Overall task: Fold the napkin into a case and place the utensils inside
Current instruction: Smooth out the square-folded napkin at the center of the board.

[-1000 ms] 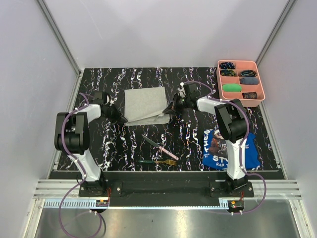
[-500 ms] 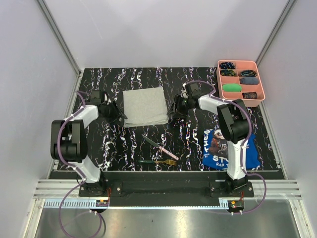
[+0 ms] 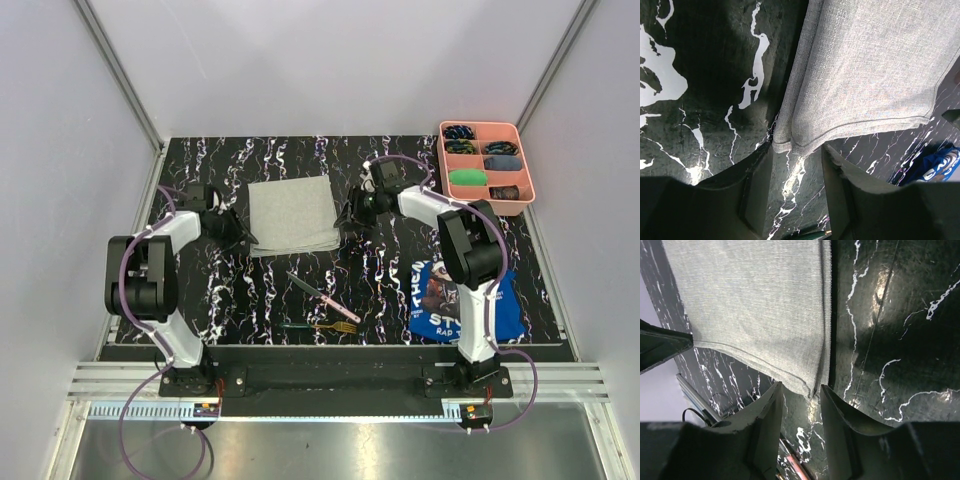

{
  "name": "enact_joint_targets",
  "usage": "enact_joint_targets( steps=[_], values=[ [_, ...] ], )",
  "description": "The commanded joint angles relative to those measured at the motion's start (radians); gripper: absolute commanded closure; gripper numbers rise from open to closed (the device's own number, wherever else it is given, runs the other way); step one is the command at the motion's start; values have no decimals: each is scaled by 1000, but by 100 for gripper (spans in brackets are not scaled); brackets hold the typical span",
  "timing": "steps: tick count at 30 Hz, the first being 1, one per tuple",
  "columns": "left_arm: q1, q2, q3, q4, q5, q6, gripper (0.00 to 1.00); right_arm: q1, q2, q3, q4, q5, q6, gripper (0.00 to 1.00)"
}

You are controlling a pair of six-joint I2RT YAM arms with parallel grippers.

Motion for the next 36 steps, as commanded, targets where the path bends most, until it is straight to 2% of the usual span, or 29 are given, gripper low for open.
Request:
enact_joint_targets(
  steps=[1, 7, 12, 15, 24, 27, 30, 33, 34, 36],
  values=[
    [-7, 18, 71, 18, 13, 23, 53, 14, 37, 50, -9, -25, -7, 56],
    [-5, 61, 77, 11, 1, 31, 58, 17, 46, 61, -12, -22, -5, 57],
    [-7, 67, 63, 16, -2, 37, 66, 20, 53, 65, -18, -31, -5, 64],
    [-7, 65, 55, 18, -2, 36, 67, 34, 61, 67, -18, -34, -2, 68],
    [-7, 54, 28, 28, -2, 39, 71, 44, 64, 64, -18, -22, -4, 67],
    [-7, 50, 25, 33, -3, 40, 72, 44, 57, 58, -29, 1, -11, 63],
    [-7, 50, 17, 36, -3, 42, 75, 44, 53, 53, -32, -1, -15, 63],
    [-7, 51, 14, 36, -2, 40, 78, 48, 61, 55, -31, -22, -8, 70],
    [-7, 51, 11, 36, -3, 40, 78, 48, 63, 55, -29, -22, -7, 76],
    [-25, 48, 8, 34, -2, 40, 80, 49, 63, 52, -29, -19, -8, 77]
  ],
)
